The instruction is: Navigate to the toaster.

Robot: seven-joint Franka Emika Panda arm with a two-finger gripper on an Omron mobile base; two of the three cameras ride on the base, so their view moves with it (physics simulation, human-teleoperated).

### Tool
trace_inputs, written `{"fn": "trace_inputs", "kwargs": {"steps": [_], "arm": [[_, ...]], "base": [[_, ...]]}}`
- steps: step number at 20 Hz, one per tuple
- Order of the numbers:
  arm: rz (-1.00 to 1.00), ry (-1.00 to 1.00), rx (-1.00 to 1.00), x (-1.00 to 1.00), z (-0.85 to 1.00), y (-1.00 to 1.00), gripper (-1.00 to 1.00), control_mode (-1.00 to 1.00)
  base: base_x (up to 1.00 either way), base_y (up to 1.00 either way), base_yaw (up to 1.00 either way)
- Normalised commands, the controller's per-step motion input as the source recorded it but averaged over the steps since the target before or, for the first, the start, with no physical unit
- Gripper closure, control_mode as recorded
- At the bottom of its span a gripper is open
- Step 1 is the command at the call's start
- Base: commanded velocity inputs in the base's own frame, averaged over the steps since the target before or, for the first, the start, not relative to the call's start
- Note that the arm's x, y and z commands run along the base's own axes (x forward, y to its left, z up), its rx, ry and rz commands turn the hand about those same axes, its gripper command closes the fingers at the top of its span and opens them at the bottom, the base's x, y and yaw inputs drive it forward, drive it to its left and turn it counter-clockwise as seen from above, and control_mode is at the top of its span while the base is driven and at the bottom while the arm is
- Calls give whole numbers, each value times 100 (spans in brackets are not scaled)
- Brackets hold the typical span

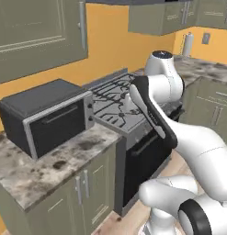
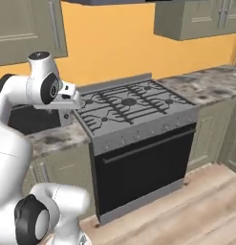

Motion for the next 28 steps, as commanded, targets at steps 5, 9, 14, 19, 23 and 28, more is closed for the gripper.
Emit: {"fn": "trace_inputs", "kwargs": {"steps": [5, 9, 14, 19, 23, 28], "arm": [[0, 0, 0, 0, 0, 0, -100, 100], [0, 0, 0, 0, 0, 0, -100, 100], [0, 0, 0, 0, 0, 0, -100, 100], [0, 0, 0, 0, 0, 0, -100, 100], [0, 0, 0, 0, 0, 0, -100, 100], [0, 0, 0, 0, 0, 0, -100, 100]], "base": [[6, 0, -95], [17, -4, -82], [41, -20, -68], [61, -37, -54], [76, -47, -40], [80, -51, -31]]}}
